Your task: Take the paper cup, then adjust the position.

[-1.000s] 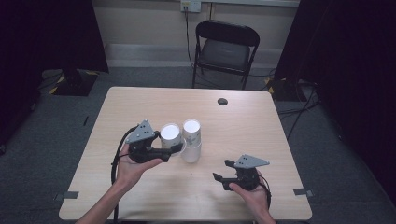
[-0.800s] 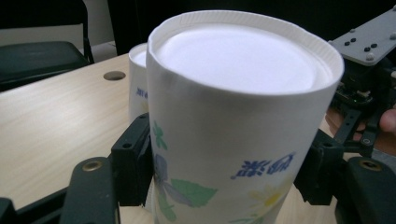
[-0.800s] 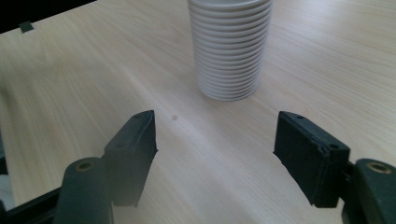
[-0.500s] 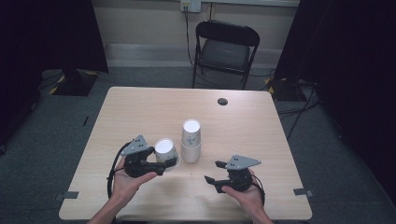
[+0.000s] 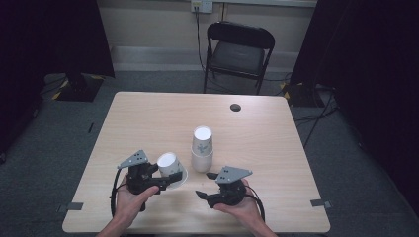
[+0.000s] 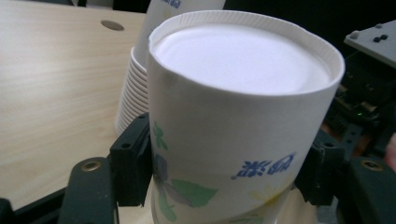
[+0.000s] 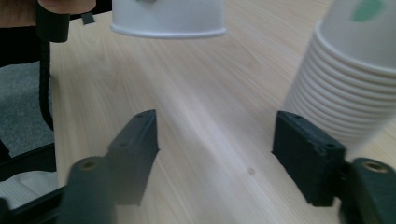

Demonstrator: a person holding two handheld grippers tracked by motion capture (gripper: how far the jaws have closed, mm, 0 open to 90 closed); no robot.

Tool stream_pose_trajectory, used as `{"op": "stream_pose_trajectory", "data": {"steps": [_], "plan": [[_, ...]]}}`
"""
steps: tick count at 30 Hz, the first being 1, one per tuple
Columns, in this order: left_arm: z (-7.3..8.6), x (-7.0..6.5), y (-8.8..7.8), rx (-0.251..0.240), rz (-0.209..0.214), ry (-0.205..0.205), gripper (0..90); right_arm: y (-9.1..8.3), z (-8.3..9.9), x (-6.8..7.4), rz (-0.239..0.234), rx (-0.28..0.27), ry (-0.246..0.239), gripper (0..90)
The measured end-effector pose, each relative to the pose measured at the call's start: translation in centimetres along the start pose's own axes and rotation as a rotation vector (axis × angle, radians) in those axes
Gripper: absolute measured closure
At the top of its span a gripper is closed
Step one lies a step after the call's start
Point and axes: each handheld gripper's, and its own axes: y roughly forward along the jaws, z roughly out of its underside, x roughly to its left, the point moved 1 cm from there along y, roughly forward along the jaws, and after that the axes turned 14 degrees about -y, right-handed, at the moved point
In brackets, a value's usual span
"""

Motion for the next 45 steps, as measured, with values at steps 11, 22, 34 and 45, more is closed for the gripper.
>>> {"op": "stream_pose_trajectory", "data": {"steps": [11, 22, 34, 45], "plan": [[0.3, -0.3, 0.6, 0.018, 0.045, -0.086, 32.8, 1.9, -0.9, 0.4, -0.001, -0.016, -0.007, 46.6], [1.0, -0.6, 1.5, 0.050, 0.079, -0.126, 32.8, 1.5, -0.9, 0.1, 0.025, -0.073, -0.006, 48.0], [1.1, -0.5, 1.7, 0.049, 0.113, -0.177, 32.5, 1.6, -1.0, 0.5, 0.050, -0.108, -0.024, 53.9], [1.3, -1.2, 2.0, 0.039, 0.151, -0.212, 32.3, 1.6, -1.1, 0.7, 0.076, -0.136, -0.043, 60.3]]}}
